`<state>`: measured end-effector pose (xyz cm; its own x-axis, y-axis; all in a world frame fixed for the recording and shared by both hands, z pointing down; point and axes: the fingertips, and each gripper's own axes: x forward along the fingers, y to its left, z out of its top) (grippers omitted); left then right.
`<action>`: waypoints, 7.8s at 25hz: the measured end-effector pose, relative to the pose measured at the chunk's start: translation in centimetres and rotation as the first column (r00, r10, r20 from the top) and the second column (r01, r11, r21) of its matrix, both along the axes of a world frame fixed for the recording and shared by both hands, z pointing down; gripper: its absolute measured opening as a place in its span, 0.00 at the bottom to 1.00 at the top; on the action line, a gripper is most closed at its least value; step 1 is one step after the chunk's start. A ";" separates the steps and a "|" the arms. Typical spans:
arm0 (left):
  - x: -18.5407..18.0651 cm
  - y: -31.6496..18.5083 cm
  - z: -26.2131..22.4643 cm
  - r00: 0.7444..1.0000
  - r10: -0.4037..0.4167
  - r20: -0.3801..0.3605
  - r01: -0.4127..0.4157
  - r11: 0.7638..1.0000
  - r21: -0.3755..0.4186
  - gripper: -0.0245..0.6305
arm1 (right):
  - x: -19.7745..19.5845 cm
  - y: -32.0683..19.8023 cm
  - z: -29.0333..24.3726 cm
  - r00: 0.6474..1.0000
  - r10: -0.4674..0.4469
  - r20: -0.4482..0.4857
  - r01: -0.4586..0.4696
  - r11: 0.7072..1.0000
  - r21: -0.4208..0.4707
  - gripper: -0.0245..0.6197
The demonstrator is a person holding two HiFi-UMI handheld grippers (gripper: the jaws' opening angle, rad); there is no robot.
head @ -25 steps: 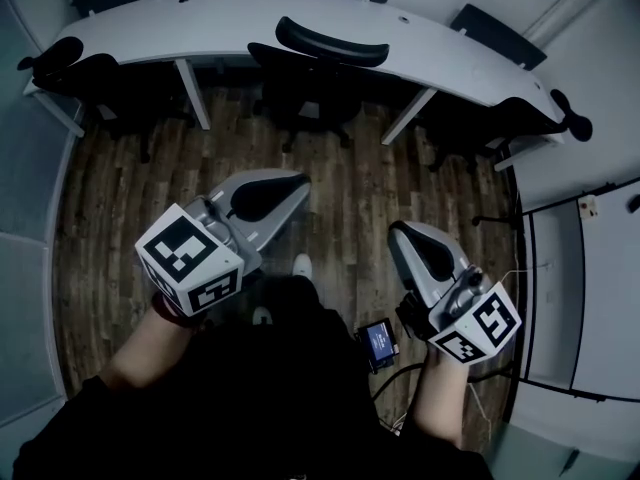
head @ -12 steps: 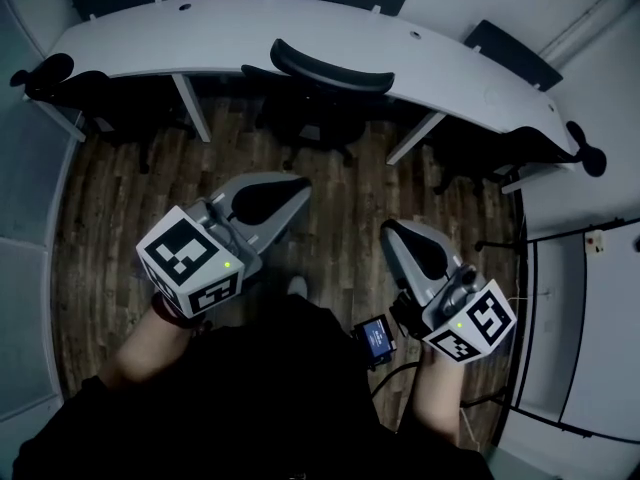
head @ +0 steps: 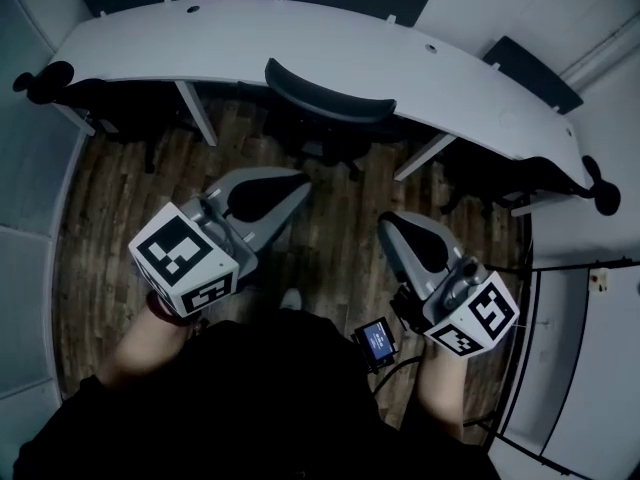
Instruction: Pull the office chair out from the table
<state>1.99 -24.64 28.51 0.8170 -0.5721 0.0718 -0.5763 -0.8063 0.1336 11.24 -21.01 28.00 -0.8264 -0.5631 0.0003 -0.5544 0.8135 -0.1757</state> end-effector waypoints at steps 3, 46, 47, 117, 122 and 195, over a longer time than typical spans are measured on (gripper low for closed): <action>1.2 -1.6 0.8 1.000 -0.015 -0.001 0.015 1.000 -0.011 0.04 | 1.3 -1.9 0.5 1.000 -0.009 0.006 0.009 1.000 -0.006 0.04; -6.2 -23.0 0.6 0.940 0.341 -0.003 -0.340 0.938 0.060 0.04 | -7.6 -23.2 0.0 0.954 0.242 -0.178 -0.230 0.969 0.086 0.04; -6.4 -23.1 0.7 0.936 0.352 0.006 -0.352 0.934 0.067 0.04 | -7.7 -23.4 0.2 0.952 0.248 -0.179 -0.236 0.968 0.084 0.04; -3.4 -29.9 22.6 0.193 -0.078 0.978 -0.610 0.772 0.182 0.37 | -3.7 -28.3 22.9 0.248 -0.003 -0.969 0.089 0.996 0.020 0.40; -3.7 -30.1 22.5 0.207 -0.111 0.972 -0.611 0.761 0.217 0.32 | -4.1 -28.3 23.0 0.236 -0.018 -0.972 0.081 0.997 0.001 0.32; -6.1 13.6 24.2 0.097 -0.090 0.991 -0.518 0.846 0.128 0.39 | -6.3 15.1 24.0 0.262 -0.004 -0.965 0.078 0.997 0.017 0.36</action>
<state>-4.09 -10.99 52.75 0.3147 -0.5954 0.7392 0.2480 -0.7002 -0.6695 4.96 -5.87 52.05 -0.2597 -0.5579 0.7882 -0.2509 0.8272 0.5029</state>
